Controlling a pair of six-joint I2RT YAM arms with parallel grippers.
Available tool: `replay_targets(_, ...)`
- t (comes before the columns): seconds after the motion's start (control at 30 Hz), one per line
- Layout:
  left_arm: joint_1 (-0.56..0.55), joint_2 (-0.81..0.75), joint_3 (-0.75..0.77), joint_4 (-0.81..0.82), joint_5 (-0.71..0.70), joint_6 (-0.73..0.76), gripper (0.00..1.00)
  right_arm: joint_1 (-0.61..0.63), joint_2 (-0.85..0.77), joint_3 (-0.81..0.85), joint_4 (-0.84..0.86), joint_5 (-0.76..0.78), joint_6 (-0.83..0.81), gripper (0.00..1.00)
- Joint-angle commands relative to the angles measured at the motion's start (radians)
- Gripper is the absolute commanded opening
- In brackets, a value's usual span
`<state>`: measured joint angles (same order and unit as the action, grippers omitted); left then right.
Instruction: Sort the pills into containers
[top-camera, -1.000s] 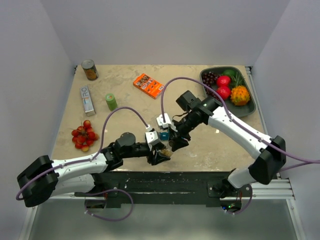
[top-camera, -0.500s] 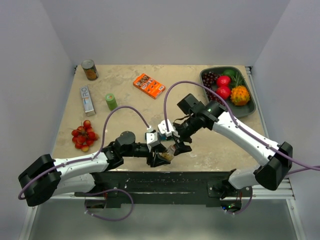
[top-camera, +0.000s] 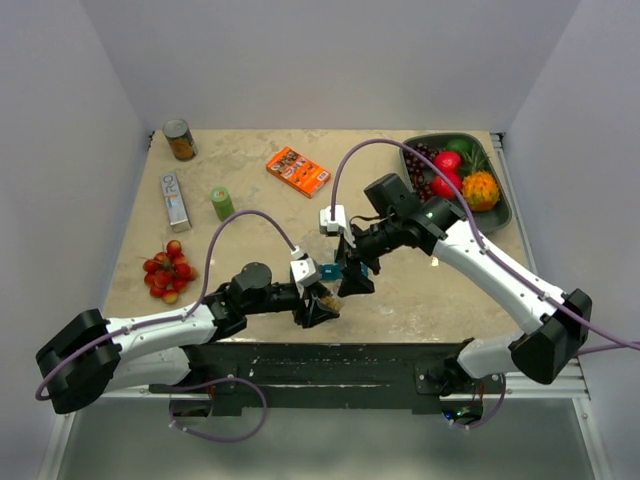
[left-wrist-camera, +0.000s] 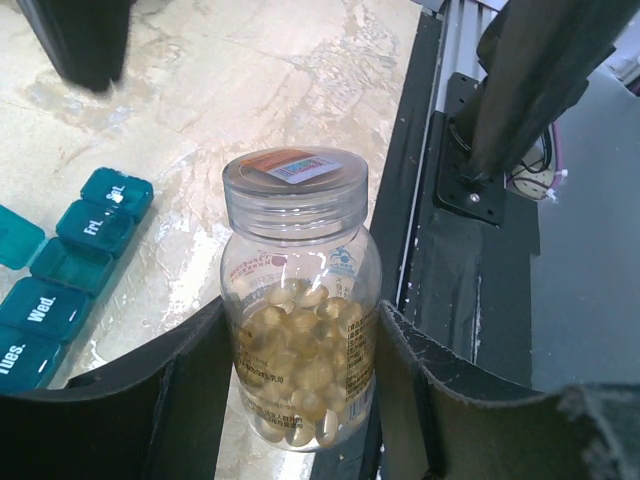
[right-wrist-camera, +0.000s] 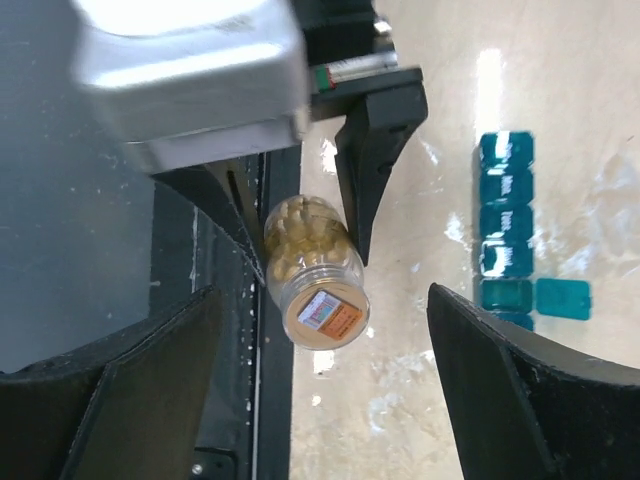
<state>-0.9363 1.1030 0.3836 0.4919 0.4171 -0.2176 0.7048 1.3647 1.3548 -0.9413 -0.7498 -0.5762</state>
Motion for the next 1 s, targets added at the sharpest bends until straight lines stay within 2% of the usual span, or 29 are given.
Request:
replay_targets(0.0,0.001,-0.017,0.009,0.071,-0.037,-0.017,0.00,-0.001,0.054,-0.029,0.036,0.013,0.102,0.84)
replay_targets(0.17,0.001,-0.014,0.009,0.073,-0.040,-0.017,0.00,0.001,0.083,-0.028,0.035,0.017,0.110,0.82)
replay_targets(0.47,0.001,-0.025,0.009,0.063,-0.061,-0.011,0.00,-0.001,0.119,-0.014,-0.017,0.010,0.087,0.64)
replay_targets(0.67,0.001,-0.043,0.005,0.054,-0.063,-0.005,0.00,0.007,0.155,0.012,-0.091,-0.025,0.023,0.34)
replay_targets(0.7,0.001,-0.046,0.005,0.056,-0.052,-0.003,0.00,0.009,0.158,0.017,-0.112,-0.034,-0.006,0.23)
replay_targets(0.8,0.002,-0.049,0.001,0.053,0.000,0.007,0.00,0.019,0.165,0.050,-0.167,-0.080,-0.115,0.07)
replay_targets(0.93,0.002,-0.037,0.008,0.039,0.074,0.018,0.00,0.030,0.136,0.086,-0.240,-0.149,-0.370,0.04)
replay_targets(0.97,0.002,-0.035,0.009,0.037,0.086,0.020,0.00,0.030,0.125,0.089,-0.249,-0.167,-0.483,0.04)
